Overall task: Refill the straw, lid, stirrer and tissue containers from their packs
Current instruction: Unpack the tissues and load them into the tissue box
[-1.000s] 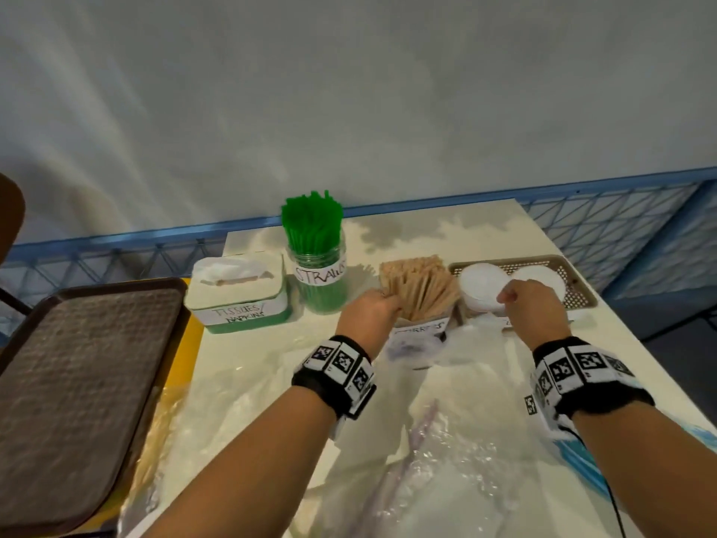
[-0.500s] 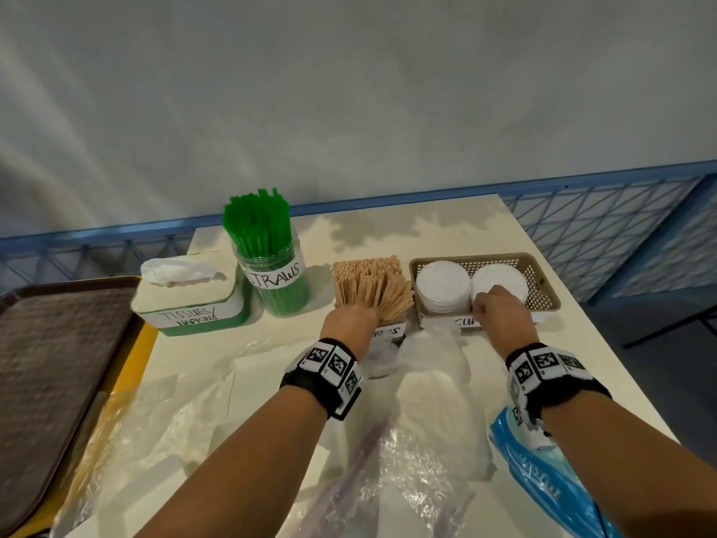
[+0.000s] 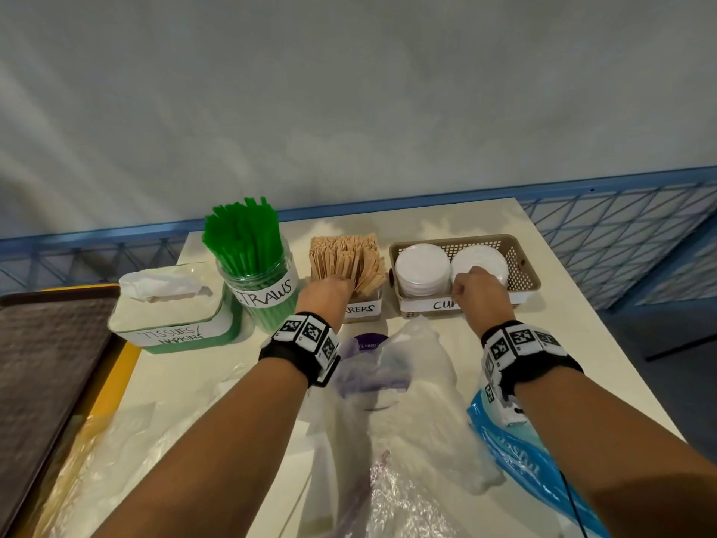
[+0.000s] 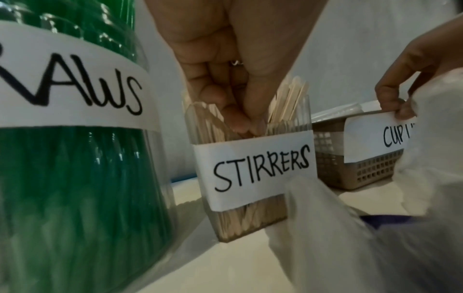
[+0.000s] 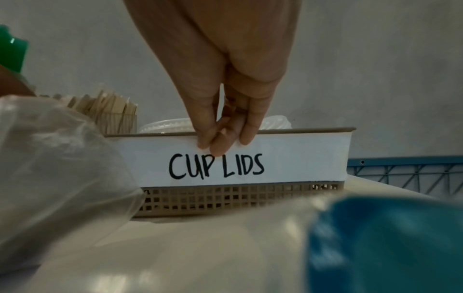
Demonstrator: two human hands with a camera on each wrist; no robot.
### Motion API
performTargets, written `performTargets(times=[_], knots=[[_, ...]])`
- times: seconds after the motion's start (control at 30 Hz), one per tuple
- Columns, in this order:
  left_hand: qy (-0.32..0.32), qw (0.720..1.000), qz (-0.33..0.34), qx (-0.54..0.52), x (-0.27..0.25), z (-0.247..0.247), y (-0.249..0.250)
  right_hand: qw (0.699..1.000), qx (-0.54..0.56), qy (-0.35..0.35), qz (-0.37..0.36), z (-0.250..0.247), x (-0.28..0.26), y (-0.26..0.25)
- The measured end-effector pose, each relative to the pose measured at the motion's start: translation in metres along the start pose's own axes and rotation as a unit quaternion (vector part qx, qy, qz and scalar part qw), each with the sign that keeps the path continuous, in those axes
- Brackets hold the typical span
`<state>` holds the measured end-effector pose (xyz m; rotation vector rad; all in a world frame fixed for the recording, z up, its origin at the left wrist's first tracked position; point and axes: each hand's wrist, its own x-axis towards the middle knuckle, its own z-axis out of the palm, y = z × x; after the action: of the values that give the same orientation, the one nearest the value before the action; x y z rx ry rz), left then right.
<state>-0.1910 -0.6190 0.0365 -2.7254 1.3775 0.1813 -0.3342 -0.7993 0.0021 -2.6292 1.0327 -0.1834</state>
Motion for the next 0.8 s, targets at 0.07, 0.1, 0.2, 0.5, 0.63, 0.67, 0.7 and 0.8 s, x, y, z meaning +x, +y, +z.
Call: performTargets(times=[0.07, 0.1, 0.2, 0.5, 0.63, 0.67, 0.7, 0.8], knots=[[0.001, 1.000, -0.005, 0.000, 0.008, 0.001, -0.003, 1.000, 0.001, -0.001, 0.000, 0.001, 0.008, -0.002], [0.002, 1.000, -0.005, 0.000, 0.011, 0.001, -0.005, 1.000, 0.004, -0.001, 0.002, 0.001, 0.012, -0.003], [0.001, 1.000, 0.001, -0.004, 0.019, 0.003, -0.008, 1.000, 0.011, 0.008, 0.003, 0.003, 0.019, -0.006], [0.024, 1.000, -0.001, -0.016, 0.025, 0.008, -0.011, 1.000, 0.018, 0.016, 0.000, 0.007, 0.025, -0.005], [0.032, 0.999, -0.005, -0.017, 0.024, 0.010, -0.010, 1.000, 0.018, 0.019, 0.003, 0.007, 0.024, -0.004], [0.031, 0.999, -0.005, -0.018, 0.024, 0.010, -0.010, 1.000, 0.017, 0.018, 0.003, 0.007, 0.024, -0.004], [0.030, 0.999, -0.005, -0.018, 0.024, 0.010, -0.010, 1.000, 0.016, 0.017, 0.004, 0.007, 0.024, -0.004], [0.034, 0.999, -0.004, -0.028, 0.025, 0.013, -0.012, 0.999, 0.023, 0.018, 0.013, 0.006, 0.022, -0.005]])
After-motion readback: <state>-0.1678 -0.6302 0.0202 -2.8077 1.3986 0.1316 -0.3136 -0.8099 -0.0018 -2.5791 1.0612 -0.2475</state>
